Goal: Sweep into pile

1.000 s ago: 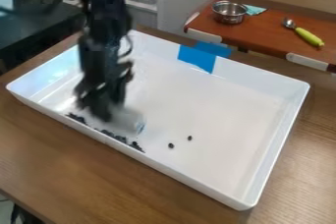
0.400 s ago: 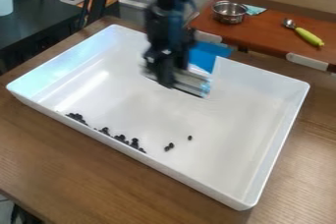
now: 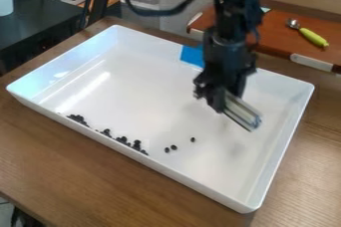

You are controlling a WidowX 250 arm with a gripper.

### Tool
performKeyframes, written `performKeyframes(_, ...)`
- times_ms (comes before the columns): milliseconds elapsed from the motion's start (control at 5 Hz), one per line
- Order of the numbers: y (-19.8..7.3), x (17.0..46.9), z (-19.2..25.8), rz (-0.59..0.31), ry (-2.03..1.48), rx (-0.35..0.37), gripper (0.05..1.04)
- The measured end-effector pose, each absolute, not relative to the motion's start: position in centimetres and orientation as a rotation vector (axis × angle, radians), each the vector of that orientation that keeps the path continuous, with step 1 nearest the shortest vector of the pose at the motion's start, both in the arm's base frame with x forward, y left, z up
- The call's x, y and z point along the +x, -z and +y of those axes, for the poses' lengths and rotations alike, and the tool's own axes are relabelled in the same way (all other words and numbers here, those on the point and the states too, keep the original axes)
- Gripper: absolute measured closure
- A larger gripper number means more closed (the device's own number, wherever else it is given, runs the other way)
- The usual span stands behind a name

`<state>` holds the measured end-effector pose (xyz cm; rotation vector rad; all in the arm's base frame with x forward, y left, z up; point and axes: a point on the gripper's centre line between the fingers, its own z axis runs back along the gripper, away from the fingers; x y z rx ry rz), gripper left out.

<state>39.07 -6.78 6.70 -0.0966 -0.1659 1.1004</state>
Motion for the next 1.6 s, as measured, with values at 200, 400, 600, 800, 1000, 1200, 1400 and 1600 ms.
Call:
performKeyframes(200,-5.9,38.8,-7.8,-0.217,-1.042,-0.074,0.692)
performKeyframes(400,-5.1,38.2,-7.6,-0.22,-1.016,-0.045,0.692)
performKeyframes(600,-4.1,37.2,-6.7,-0.192,-1.001,-0.013,0.692)
performKeyframes(800,-3.9,36.5,-6.1,-0.187,-0.973,0.002,0.692)
performKeyframes(1000,-3.9,35.3,-4.2,-0.177,-0.968,0.023,0.692)
performKeyframes(1200,-3.9,34.2,-3.1,-0.181,-0.949,0.032,0.692)
performKeyframes(1400,-3.8,33.4,-2.9,-0.186,-0.936,0.037,0.692)
performKeyframes(1600,-3.9,32.3,-1.8,-0.178,-0.934,0.047,0.692)
